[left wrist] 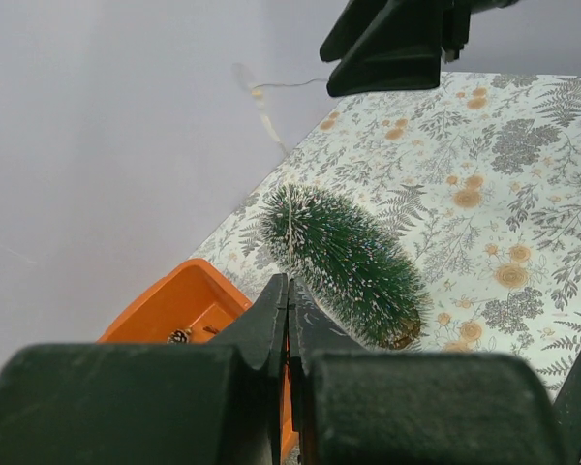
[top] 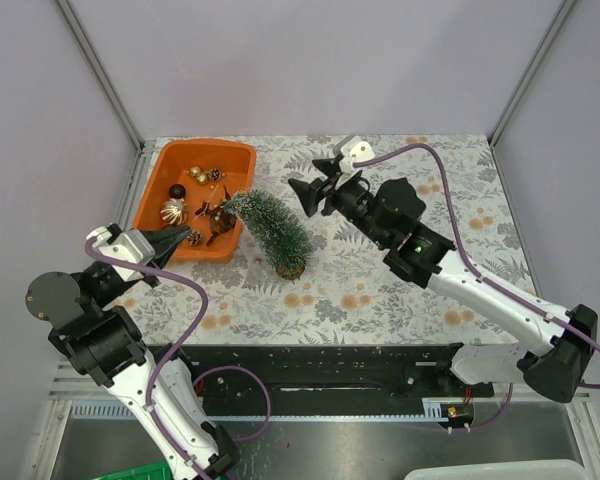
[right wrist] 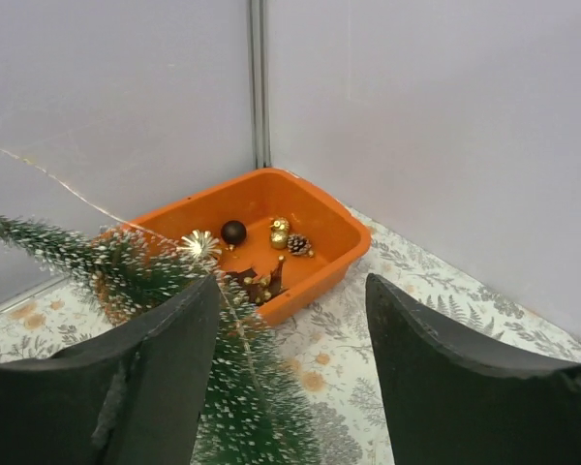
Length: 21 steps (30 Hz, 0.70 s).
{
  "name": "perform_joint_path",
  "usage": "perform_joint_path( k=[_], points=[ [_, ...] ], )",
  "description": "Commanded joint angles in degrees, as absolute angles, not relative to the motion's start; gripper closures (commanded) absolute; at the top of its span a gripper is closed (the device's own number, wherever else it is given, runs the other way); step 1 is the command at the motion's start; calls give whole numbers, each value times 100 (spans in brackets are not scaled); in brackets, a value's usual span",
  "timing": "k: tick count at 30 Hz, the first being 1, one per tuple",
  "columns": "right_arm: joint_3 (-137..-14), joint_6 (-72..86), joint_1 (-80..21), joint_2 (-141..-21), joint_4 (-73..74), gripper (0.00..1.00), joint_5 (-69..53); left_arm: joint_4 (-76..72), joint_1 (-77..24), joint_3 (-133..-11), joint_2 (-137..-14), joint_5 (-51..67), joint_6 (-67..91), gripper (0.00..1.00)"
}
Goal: Decorate the small christmas tree
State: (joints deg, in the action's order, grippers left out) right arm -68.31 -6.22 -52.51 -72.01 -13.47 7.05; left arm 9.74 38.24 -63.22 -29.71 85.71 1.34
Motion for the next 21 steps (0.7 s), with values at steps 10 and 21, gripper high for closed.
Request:
perform_joint_path(
  k=[10, 21],
  points=[
    [-6434, -35, -4553, -5916, -694, 24, -2838, 589, 3788, -6311, -2971, 9677, 290, 100],
    [-6775, -534, -4439, -5992, -606, 27, -1183, 580, 3683, -6337, -2892, 9668, 35, 100]
  ],
)
